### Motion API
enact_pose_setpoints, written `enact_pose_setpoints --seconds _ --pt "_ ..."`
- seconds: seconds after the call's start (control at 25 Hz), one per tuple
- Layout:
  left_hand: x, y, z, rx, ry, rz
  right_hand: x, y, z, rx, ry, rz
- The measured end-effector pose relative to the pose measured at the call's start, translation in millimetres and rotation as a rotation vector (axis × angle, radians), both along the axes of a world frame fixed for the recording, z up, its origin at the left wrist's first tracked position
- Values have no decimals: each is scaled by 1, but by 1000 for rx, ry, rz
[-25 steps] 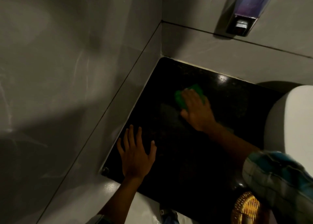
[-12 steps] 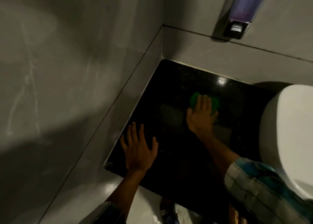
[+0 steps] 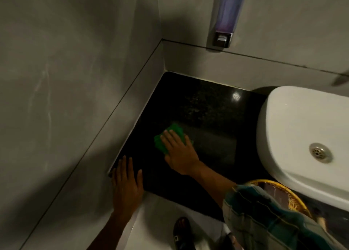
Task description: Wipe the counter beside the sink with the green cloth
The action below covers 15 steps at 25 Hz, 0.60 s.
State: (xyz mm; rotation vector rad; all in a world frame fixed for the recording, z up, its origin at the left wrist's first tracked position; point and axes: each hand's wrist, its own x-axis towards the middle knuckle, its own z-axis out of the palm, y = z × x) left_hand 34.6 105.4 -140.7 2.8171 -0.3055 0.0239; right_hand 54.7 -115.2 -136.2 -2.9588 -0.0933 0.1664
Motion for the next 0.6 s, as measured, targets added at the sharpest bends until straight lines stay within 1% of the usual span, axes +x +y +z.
enact_pose_setpoints --seconds 0.12,0.2,0.24,0.28,0.32,0.36,0.44,0.52,0.56,0.6 --pt "-2 -2 1 -4 -14 10 -27 -67 12 63 18 -540" --pt "-3 -3 3 -3 -24 17 -40 -84 25 163 60 -853" --pt "-5 -4 4 -9 -16 24 -45 -78 29 221 100 -960" --pt "-6 -5 4 -17 -3 27 -52 -61 28 233 123 -1014" --pt "-7 -7 3 -27 -6 31 -59 -37 23 202 127 -987" --pt "-8 -8 2 -36 -15 36 -66 -10 18 192 109 -891" --pt "-6 -9 -1 -38 -20 32 -78 37 12 218 31 -558" --pt "-5 -7 -4 -22 -41 24 -77 55 10 151 -55 -149" --pt "-5 -6 -6 -9 -54 29 -68 50 8 112 -85 -3" --pt "-5 -8 -6 3 -62 29 -56 39 9 74 -90 71"
